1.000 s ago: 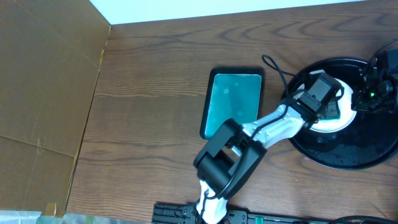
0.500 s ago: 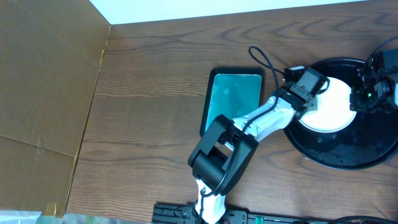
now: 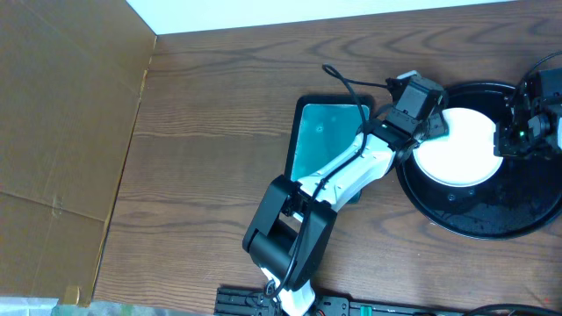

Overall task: Clean dirty plates on tray and stack at the side
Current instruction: 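Scrub the last plate with the green sponge using the left gripper, then carry the last plate to the side stack with the right gripper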

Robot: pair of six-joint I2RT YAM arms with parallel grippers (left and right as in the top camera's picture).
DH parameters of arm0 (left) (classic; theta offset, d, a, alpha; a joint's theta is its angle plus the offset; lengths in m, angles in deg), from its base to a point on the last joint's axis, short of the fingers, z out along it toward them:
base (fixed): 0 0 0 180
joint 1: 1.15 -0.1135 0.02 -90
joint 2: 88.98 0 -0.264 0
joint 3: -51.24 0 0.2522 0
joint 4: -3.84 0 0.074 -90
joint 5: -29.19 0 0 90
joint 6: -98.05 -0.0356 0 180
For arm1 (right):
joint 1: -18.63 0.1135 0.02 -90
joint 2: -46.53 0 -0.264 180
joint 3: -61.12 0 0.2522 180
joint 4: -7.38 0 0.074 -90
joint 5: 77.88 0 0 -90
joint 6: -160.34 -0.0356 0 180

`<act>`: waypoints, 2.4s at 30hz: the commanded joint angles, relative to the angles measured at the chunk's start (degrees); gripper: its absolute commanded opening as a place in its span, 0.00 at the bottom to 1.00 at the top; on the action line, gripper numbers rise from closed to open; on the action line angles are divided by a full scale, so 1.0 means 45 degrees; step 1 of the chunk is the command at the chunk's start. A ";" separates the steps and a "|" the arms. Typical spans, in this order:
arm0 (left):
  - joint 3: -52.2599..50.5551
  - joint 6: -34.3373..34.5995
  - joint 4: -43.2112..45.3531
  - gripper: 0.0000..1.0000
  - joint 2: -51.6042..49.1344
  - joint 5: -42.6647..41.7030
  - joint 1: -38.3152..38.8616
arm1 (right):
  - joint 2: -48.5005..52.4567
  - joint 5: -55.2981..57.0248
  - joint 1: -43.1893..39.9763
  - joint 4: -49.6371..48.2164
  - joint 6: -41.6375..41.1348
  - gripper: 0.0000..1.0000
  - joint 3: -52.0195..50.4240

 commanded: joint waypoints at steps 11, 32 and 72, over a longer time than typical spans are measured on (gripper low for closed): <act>-0.0010 0.0855 0.0233 0.07 -0.2225 -0.1030 0.0865 | 0.0121 0.0724 0.0121 0.0029 0.0005 0.01 -0.0039; -0.0005 -0.1967 -0.2735 0.07 0.1938 0.2497 -0.0748 | 0.0005 0.0733 0.0141 0.0364 0.0447 0.01 0.0505; -0.0826 -0.2322 -0.6907 0.63 0.3026 0.2346 -0.6130 | -0.3633 1.7748 0.6309 -0.1326 1.0773 0.01 0.2336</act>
